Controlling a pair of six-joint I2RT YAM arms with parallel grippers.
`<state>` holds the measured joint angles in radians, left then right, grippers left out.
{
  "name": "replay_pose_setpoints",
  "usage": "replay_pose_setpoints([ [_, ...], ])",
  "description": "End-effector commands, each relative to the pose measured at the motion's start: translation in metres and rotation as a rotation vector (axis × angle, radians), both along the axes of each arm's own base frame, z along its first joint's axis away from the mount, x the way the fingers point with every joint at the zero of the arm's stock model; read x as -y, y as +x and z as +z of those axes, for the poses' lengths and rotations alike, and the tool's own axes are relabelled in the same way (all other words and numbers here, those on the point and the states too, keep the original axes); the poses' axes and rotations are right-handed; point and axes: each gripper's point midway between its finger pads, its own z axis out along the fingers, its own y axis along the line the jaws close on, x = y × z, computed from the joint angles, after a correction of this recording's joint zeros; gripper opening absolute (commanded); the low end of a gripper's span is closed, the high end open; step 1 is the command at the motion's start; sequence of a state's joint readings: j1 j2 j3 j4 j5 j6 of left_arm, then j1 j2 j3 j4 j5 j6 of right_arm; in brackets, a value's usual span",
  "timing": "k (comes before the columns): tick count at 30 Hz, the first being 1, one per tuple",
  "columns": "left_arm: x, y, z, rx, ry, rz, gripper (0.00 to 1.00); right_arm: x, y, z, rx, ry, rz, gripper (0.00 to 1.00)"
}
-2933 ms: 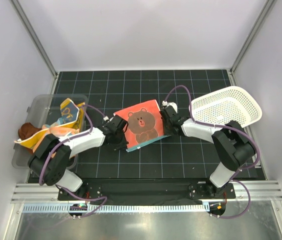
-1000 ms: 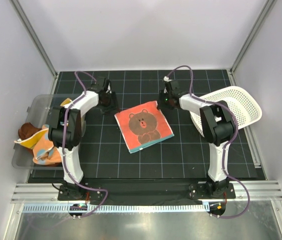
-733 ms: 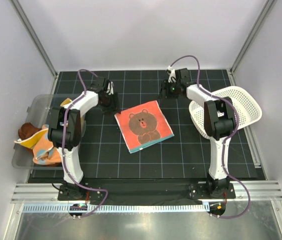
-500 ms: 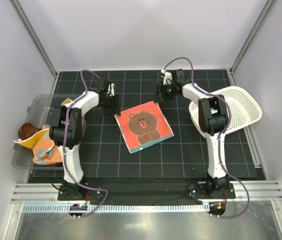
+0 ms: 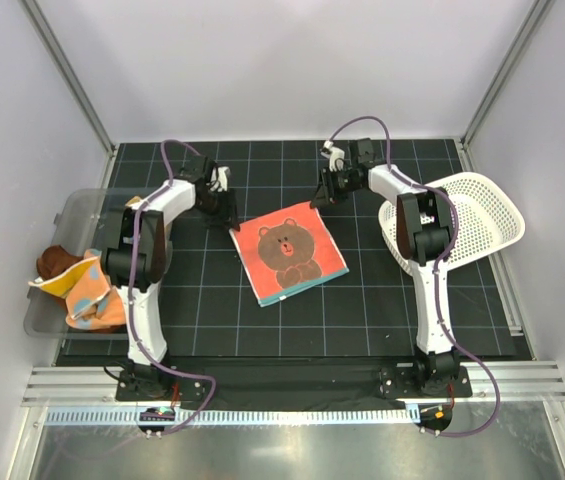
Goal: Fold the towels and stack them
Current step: Fold the towel
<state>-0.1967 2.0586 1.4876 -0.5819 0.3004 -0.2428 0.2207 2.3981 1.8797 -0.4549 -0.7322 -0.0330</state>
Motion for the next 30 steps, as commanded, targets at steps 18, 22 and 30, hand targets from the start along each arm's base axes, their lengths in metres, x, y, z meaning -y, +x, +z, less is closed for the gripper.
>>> replay_pose_setpoints([
  [18, 0.009, 0.021, 0.009, 0.032, -0.045, -0.100, 0.00, -0.001, 0.012, 0.010, 0.033, 0.039, -0.032, 0.01],
  [22, 0.009, 0.052, 0.014, 0.083, -0.028, -0.074, 0.00, -0.002, 0.015, 0.025, 0.049, 0.067, -0.116, 0.01],
  [30, 0.011, 0.089, 0.001, 0.076, 0.001, -0.101, 0.00, 0.005, 0.012, 0.022, 0.045, 0.004, -0.204, 0.24],
])
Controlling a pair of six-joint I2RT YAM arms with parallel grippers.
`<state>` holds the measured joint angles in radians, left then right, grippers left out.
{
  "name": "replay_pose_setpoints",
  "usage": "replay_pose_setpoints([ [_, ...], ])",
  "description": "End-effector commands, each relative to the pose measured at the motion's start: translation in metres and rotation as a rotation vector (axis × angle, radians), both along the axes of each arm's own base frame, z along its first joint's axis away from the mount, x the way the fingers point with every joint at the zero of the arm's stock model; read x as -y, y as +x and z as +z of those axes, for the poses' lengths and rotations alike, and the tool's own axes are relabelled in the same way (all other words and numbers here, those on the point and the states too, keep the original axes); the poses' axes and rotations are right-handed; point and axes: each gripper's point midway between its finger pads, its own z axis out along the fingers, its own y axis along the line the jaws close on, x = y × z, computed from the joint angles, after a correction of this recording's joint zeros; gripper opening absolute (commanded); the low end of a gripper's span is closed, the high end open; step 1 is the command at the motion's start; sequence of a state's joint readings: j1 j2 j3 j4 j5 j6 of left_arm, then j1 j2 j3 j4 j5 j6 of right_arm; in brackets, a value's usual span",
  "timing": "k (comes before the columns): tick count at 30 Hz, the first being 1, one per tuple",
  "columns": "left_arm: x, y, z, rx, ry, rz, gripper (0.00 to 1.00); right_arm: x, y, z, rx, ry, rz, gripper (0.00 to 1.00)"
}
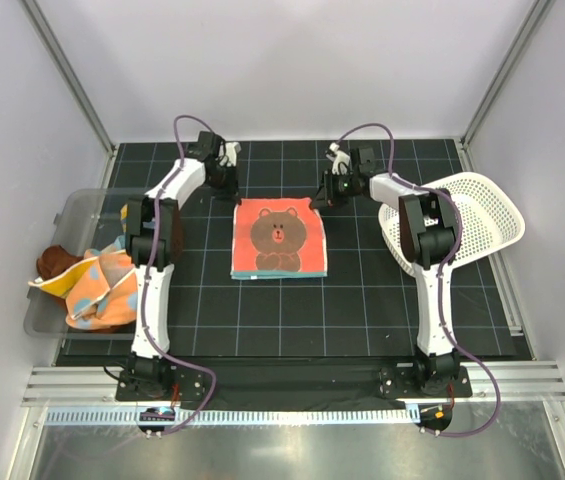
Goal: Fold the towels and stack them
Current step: Fold the towel
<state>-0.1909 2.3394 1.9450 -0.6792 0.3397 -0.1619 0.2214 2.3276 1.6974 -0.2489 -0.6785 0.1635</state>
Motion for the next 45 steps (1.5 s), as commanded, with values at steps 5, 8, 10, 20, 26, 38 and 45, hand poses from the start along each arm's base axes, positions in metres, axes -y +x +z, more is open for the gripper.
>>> replay_pose_setpoints([
  [5, -0.008, 0.005, -0.014, -0.024, 0.039, -0.034, 0.00, 0.020, 0.026, 0.029, 0.094, -0.071, -0.057, 0.43],
  [8, -0.008, 0.007, -0.014, -0.015, 0.040, -0.039, 0.00, 0.025, 0.032, 0.032, 0.112, -0.060, -0.041, 0.47],
  [10, -0.009, 0.008, -0.012, -0.007, 0.046, -0.043, 0.00, 0.025, 0.034, 0.033, 0.115, -0.060, -0.023, 0.47],
  [20, -0.011, 0.013, -0.009, 0.012, 0.061, -0.050, 0.00, 0.024, 0.042, 0.028, 0.120, -0.069, -0.003, 0.47],
  [26, -0.010, 0.014, -0.009, 0.011, 0.054, -0.049, 0.00, 0.019, 0.044, 0.015, 0.085, -0.054, 0.032, 0.47],
  [38, -0.008, 0.015, -0.010, 0.009, 0.047, -0.053, 0.00, 0.014, 0.032, 0.010, 0.032, -0.018, 0.075, 0.40],
  [45, -0.008, 0.016, -0.008, 0.015, 0.043, -0.056, 0.00, 0.014, 0.031, 0.007, 0.021, -0.015, 0.078, 0.39],
])
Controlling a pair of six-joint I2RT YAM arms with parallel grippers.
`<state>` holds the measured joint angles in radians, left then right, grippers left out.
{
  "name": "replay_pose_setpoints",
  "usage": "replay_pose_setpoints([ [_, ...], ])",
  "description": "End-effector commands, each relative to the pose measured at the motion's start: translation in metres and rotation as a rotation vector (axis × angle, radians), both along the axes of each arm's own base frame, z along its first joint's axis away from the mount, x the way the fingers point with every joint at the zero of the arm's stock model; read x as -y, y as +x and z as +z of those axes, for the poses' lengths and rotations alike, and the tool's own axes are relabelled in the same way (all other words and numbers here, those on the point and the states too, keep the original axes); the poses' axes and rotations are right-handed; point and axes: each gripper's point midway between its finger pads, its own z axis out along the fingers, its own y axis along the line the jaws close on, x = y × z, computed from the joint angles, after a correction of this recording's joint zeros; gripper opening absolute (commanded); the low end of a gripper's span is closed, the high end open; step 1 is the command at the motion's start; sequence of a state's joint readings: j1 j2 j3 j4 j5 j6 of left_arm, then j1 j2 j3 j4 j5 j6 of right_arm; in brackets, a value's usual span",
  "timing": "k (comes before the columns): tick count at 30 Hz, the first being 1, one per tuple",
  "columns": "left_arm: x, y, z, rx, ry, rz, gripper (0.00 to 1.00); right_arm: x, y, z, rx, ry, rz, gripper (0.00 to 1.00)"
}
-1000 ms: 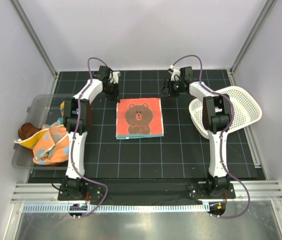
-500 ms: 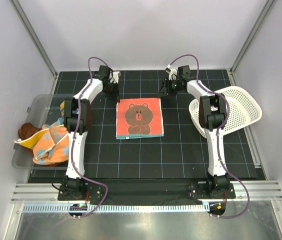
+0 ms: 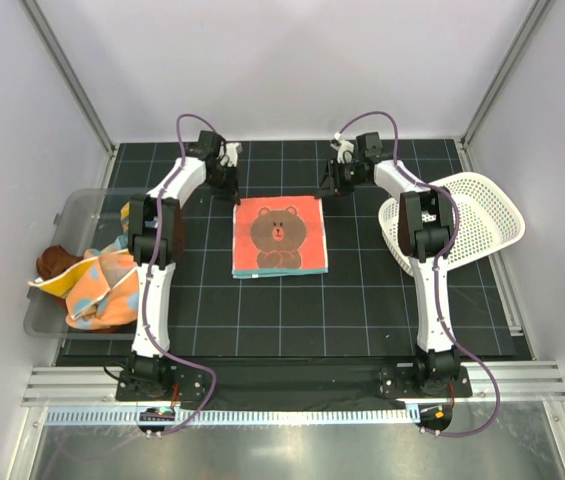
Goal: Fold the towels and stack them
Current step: Fold the towel
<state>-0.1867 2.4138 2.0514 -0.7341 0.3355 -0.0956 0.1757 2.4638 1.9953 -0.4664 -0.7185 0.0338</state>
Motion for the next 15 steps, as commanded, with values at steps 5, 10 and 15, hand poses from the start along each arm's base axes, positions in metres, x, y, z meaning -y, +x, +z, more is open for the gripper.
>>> replay_pose_setpoints([
  [5, -0.004, 0.006, 0.002, 0.011, 0.006, -0.006, 0.00, -0.004, -0.003, -0.004, -0.021, 0.006, 0.018, 0.29],
  [10, -0.002, 0.007, 0.007, 0.020, -0.005, -0.012, 0.00, -0.003, 0.000, -0.002, -0.008, 0.004, 0.008, 0.01],
  [15, -0.003, 0.009, 0.040, 0.078, 0.000, -0.008, 0.00, 0.006, 0.006, 0.030, 0.106, -0.044, -0.018, 0.01],
])
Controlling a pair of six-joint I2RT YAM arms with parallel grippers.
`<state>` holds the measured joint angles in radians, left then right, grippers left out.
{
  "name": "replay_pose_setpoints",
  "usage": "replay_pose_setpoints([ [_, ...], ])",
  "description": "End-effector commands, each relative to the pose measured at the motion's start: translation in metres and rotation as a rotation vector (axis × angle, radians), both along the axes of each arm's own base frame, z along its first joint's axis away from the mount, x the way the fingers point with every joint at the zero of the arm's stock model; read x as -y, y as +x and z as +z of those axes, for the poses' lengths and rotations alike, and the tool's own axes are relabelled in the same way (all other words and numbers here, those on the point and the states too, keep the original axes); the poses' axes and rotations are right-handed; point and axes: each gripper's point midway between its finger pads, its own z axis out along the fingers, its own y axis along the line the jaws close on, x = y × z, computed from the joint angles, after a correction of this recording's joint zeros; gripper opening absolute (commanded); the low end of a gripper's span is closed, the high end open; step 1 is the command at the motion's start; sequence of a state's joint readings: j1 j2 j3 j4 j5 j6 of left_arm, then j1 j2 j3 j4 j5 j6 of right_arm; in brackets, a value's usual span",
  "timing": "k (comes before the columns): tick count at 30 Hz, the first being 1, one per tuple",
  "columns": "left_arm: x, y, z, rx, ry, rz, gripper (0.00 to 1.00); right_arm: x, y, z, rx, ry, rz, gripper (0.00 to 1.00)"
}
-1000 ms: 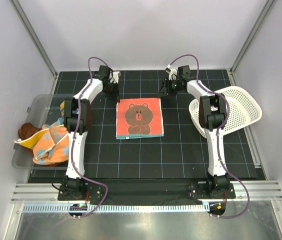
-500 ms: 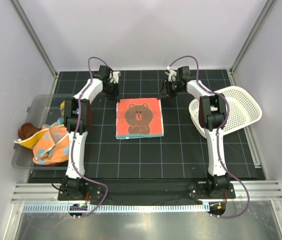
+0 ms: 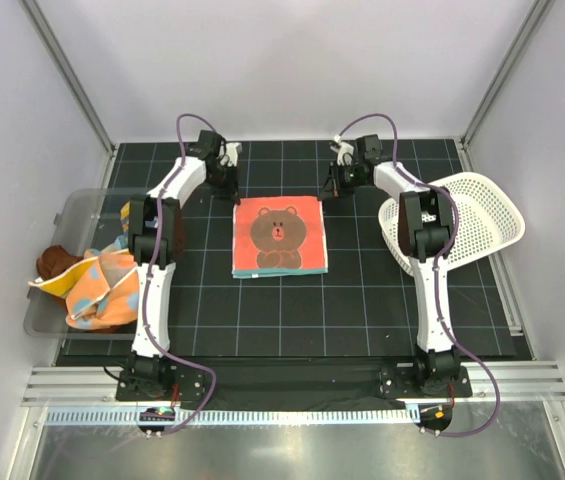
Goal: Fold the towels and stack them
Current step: Fold the towel
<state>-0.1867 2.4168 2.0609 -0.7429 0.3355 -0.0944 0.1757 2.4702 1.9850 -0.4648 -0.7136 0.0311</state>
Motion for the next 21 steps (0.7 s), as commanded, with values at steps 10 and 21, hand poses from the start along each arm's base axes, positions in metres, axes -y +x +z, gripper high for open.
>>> replay_pose_setpoints([
  [10, -0.007, -0.009, 0.083, 0.143, -0.015, 0.017, 0.00, 0.014, -0.016, 0.091, 0.279, -0.029, -0.051, 0.01],
  [21, -0.004, -0.054, 0.105, 0.137, -0.061, 0.006, 0.00, 0.020, -0.062, 0.113, 0.322, -0.065, -0.067, 0.01],
])
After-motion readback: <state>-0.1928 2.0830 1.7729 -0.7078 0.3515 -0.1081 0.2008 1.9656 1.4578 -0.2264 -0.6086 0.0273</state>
